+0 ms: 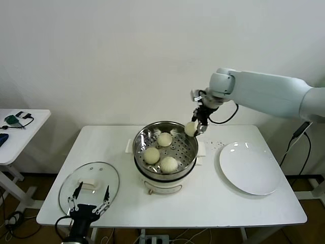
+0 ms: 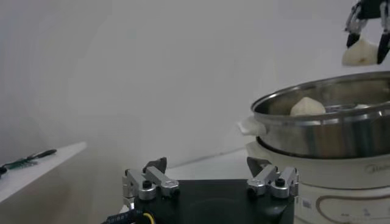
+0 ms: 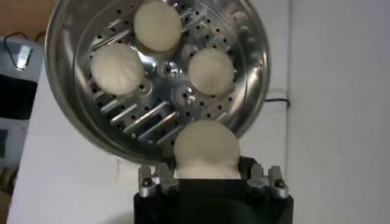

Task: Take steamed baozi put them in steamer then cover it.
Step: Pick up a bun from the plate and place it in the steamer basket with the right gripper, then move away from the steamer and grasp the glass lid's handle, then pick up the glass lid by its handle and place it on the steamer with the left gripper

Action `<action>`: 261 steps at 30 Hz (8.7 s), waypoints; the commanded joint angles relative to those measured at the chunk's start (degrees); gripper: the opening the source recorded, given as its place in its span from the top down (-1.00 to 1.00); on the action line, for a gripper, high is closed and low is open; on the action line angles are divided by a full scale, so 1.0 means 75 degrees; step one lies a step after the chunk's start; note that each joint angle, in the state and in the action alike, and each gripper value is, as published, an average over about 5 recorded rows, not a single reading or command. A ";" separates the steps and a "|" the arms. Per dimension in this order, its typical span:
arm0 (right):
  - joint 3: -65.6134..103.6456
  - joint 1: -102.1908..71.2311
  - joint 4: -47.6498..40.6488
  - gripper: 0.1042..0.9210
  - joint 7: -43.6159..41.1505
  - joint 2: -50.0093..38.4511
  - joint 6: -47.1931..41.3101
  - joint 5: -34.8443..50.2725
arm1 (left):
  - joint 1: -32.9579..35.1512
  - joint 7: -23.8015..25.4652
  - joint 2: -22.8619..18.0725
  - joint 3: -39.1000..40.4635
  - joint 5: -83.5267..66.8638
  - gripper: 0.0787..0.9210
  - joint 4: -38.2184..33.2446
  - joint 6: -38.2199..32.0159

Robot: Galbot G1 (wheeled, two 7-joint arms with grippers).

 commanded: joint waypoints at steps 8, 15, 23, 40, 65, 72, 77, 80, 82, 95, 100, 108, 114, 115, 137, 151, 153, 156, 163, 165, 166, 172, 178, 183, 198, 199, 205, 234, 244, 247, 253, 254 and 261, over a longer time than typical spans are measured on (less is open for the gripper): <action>-0.0556 -0.0372 -0.0053 -0.36 0.0340 0.1272 -0.0375 0.0421 | -0.0086 0.0016 0.0040 -0.0069 -0.0148 -0.77 -0.0044 0.0016; -0.0665 -0.0586 -0.0098 -0.36 0.0334 0.1160 -0.0403 0.0154 | -0.0030 0.0002 0.0092 -0.0182 -0.0266 -0.77 0.0019 -0.0023; -0.0487 -0.0748 -0.0189 -0.48 0.0429 0.1109 -0.0548 0.0041 | -0.0079 -0.0005 0.0084 -0.0156 -0.0248 -0.77 0.0041 0.0001; 0.0824 0.0012 0.0565 -0.76 -0.0262 -0.0490 0.0024 -0.0578 | -0.0263 -0.0009 -0.0013 -0.0056 0.0011 -0.77 -0.0002 0.0093; 1.0797 -0.9326 0.2486 -0.76 0.5805 -0.4412 0.4184 -0.0308 | -0.0483 0.0088 -0.0183 -0.0172 0.1085 -0.77 -0.0114 0.0472; 1.3475 -1.2051 0.2947 -0.76 0.6240 -0.3696 0.4254 -0.0667 | -0.0594 0.0056 -0.0187 -0.0354 0.2032 -0.77 -0.0062 0.0641; 1.4870 -1.3570 0.3383 -0.76 0.6311 -0.2924 0.4072 -0.1015 | -0.0736 -0.0090 -0.0182 -0.0498 0.3910 -0.77 0.0045 0.0742; 1.5606 -1.4360 0.3737 -0.76 0.6333 -0.2467 0.3834 -0.1170 | -0.0740 -0.0098 -0.0155 -0.0551 0.5873 -0.77 0.0046 0.0906; 1.5986 -1.4789 0.3995 -0.76 0.6351 -0.2200 0.3654 -0.1255 | -0.0726 -0.0035 -0.0125 -0.0560 0.7328 -0.77 0.0060 0.1095; 1.7119 -1.6254 0.4384 -0.76 0.6039 -0.1230 0.3476 -0.1700 | -0.1300 -0.0344 0.0187 -0.0304 1.1086 -0.77 0.1986 0.0546; 1.7267 -1.6498 0.4326 -0.76 0.5805 -0.1121 0.3509 -0.1786 | -0.1879 -0.0734 0.0230 -0.0555 1.1135 -0.77 0.3105 -0.0357; 1.7252 -1.6544 0.4155 -0.76 0.5661 -0.1122 0.3566 -0.1967 | -0.2518 -0.1093 0.0369 -0.0913 1.1023 -0.77 0.4183 -0.0838; 1.7238 -1.6491 0.4125 -0.76 0.5640 -0.1178 0.3558 -0.2038 | -0.2924 -0.1241 0.0632 -0.1187 1.0723 -0.77 0.4572 -0.0912; 1.7228 -1.6490 0.4124 -0.76 0.5635 -0.1172 0.3559 -0.2075 | -0.2984 -0.1254 0.0681 -0.1198 1.0657 -0.77 0.4613 -0.0905; 1.7243 -1.6492 0.4034 -0.76 0.5503 -0.0978 0.3700 -0.2758 | -0.3966 -0.1530 0.1193 -0.0966 1.0143 -0.77 0.5437 -0.1072; 1.7236 -1.6439 0.3911 -0.76 0.5419 -0.0813 0.3780 -0.3033 | -0.4000 -0.1464 0.1198 -0.0869 1.0176 -0.53 0.5620 -0.1702; 1.7232 -1.6424 0.3897 -0.76 0.5409 -0.0788 0.3788 -0.3079 | -0.3984 -0.1461 0.1206 -0.0871 1.0166 -0.39 0.5605 -0.1716; 1.7228 -1.6399 0.3869 -0.76 0.5392 -0.0760 0.3804 -0.3139 | -0.3928 -0.1439 0.1217 -0.0868 1.0096 -0.18 0.5508 -0.1711; 1.7223 -1.6337 0.3790 -0.76 0.5367 -0.0737 0.3846 -0.3243 | -0.3633 -0.1350 0.1325 -0.0834 0.9689 0.29 0.4949 -0.1568; 1.7225 -1.6332 0.3777 -0.76 0.5375 -0.0745 0.3842 -0.3247 | -0.3485 -0.1372 0.1378 -0.0827 0.9538 0.48 0.4649 -0.1425; 1.7227 -1.6327 0.3766 -0.76 0.5382 -0.0749 0.3842 -0.3247 | -0.3403 -0.1388 0.1411 -0.0825 0.9474 0.54 0.4480 -0.1331; 1.7224 -1.6229 0.3687 -0.76 0.5408 -0.0794 0.3838 -0.3245 | -0.2916 -0.1545 0.1631 -0.0771 0.9105 0.83 0.3515 -0.0523; 1.7151 -1.6060 0.3587 -0.76 0.5424 -0.0820 0.3836 -0.3279 | -0.2513 -0.1636 0.2102 -0.0412 0.8966 0.83 0.2019 0.1264; 1.7064 -1.5904 0.3496 -0.76 0.5434 -0.0856 0.3818 -0.3392 | -0.2619 -0.1279 0.2720 0.0213 0.9211 0.83 0.0952 0.2742; 1.6799 -1.5488 0.3205 -0.76 0.5594 -0.0901 0.3763 -0.3760 | -0.5484 0.1808 0.3779 0.4687 0.9166 0.83 0.0159 0.6000; 1.6796 -1.5480 0.3193 -0.76 0.5600 -0.0882 0.3764 -0.3782 | -0.5747 0.1996 0.3654 0.4916 0.9266 0.83 0.0248 0.6078; 1.6908 -1.5544 0.3154 -0.76 0.5615 -0.0827 0.3791 -0.3899 | -0.7267 0.2875 0.2745 0.5968 0.9892 0.83 0.1036 0.6158; 1.7336 -1.5788 0.2993 -0.76 0.5534 -0.0621 0.4000 -0.4340 | -0.7915 0.2587 -0.0098 0.6710 1.0610 0.83 0.3859 0.6158; 1.7341 -1.5748 0.2893 -0.76 0.5469 -0.0603 0.4065 -0.4401 | -0.7905 0.2538 -0.0039 0.6507 1.0762 0.83 0.4126 0.6158; 1.7344 -1.5746 0.2880 -0.76 0.5452 -0.0603 0.4076 -0.4414 | -0.7907 0.2544 -0.0019 0.6424 1.0806 0.83 0.4158 0.6158; 1.7343 -1.5727 0.2848 -0.76 0.5433 -0.0606 0.4092 -0.4442 | -0.7824 0.2604 0.0044 0.6313 1.0875 0.83 0.4070 0.6158; 1.7340 -1.5722 0.2848 -0.76 0.5431 -0.0608 0.4092 -0.4447 | -0.7794 0.2626 0.0043 0.6288 1.0883 0.83 0.4045 0.6158; 1.7320 -1.5673 0.2838 -0.76 0.5422 -0.0615 0.4089 -0.4479 | -0.7666 0.2675 0.0091 0.6282 1.0796 0.83 0.3955 0.6158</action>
